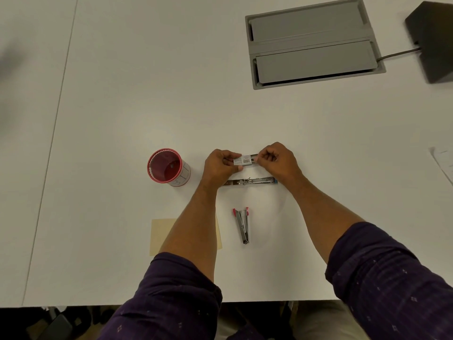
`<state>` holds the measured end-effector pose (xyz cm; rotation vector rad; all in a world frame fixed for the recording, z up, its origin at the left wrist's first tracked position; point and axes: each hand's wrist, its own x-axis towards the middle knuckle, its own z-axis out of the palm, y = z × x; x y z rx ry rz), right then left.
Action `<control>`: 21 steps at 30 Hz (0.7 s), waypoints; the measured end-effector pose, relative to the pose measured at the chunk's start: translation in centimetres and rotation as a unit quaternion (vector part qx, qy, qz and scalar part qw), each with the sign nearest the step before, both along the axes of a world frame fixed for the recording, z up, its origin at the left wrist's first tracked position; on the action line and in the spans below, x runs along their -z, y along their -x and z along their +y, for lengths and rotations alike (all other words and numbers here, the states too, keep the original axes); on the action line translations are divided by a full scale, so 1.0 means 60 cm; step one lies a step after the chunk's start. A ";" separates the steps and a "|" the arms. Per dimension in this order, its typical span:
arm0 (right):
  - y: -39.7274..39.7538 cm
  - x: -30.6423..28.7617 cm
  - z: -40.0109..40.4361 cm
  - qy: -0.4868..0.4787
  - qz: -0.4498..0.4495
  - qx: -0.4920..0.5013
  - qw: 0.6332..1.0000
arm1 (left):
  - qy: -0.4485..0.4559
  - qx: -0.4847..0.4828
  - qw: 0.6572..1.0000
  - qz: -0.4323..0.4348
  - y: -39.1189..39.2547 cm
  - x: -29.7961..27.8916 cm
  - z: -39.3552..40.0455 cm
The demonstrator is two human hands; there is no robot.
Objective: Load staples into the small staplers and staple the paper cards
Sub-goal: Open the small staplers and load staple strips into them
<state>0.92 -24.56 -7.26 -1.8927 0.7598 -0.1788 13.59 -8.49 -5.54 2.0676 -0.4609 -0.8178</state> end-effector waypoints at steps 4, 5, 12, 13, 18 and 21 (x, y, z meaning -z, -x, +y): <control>-0.004 0.004 0.003 -0.001 -0.001 0.028 1.000 | -0.007 0.000 1.000 -0.004 0.001 0.000 -0.001; -0.004 0.005 0.003 -0.006 -0.002 0.034 0.999 | -0.008 0.000 1.000 -0.004 0.000 0.001 -0.001; -0.003 0.009 -0.003 0.002 -0.013 0.005 1.000 | -0.012 0.003 1.000 -0.019 0.000 0.006 0.000; -0.004 0.010 -0.003 0.005 -0.011 0.000 1.000 | -0.012 0.003 1.000 -0.019 0.000 0.006 0.000; -0.009 0.008 -0.003 0.019 0.003 -0.013 1.000 | -0.009 0.000 1.000 -0.019 0.000 0.010 0.000; -0.015 0.004 -0.004 0.029 0.021 -0.024 0.999 | -0.010 0.006 1.000 -0.024 0.000 0.011 0.000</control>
